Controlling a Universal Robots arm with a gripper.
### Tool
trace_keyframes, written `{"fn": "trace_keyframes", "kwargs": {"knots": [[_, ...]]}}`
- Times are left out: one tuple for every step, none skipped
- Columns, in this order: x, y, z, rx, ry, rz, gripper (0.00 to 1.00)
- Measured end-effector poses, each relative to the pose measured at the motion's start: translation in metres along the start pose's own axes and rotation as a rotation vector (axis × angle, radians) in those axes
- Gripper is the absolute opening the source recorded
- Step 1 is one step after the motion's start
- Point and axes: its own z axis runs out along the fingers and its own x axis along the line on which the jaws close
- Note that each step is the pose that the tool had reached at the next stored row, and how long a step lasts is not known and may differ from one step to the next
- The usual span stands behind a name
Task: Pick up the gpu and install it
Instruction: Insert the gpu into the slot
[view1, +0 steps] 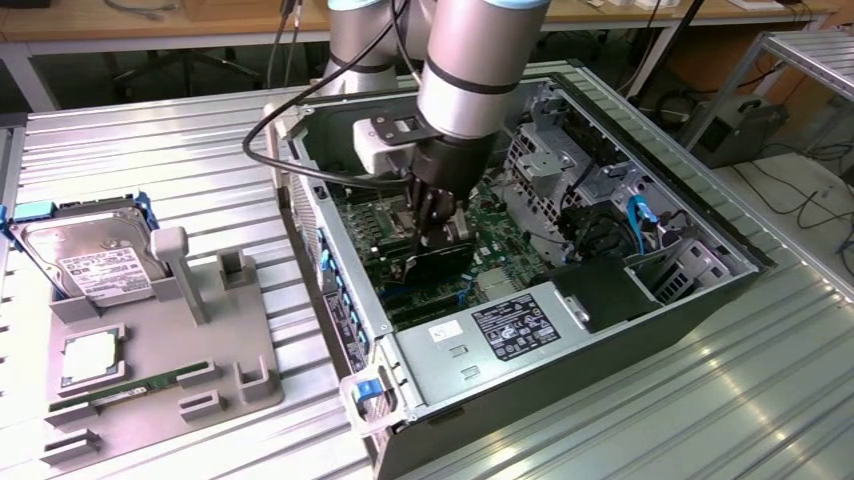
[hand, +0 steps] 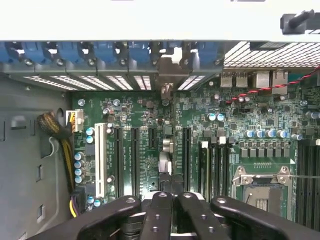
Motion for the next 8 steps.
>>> {"fn": "trace_keyframes", "kwargs": {"knots": [[-0.0013,0.0005,0.0010,0.0010,0.0000,0.000,0.11],[-0.0020,0.0007,0.0022,0.0018,-0.0001,0.000,0.11],[-0.0025,0.0009,0.0045,0.0029,0.0000,0.000,0.11],[-0.0026,0.0011,0.0060,0.0037,0.0001,0.000,0.11],[-0.0026,0.0013,0.0071,0.0042,0.0000,0.000,0.11],[-0.0026,0.0017,0.0077,0.0042,0.0005,0.000,0.11],[-0.0025,0.0018,0.0081,0.0044,0.0004,0.000,0.11],[-0.0025,0.0020,0.0083,0.0043,0.0004,0.000,0.11]]}}
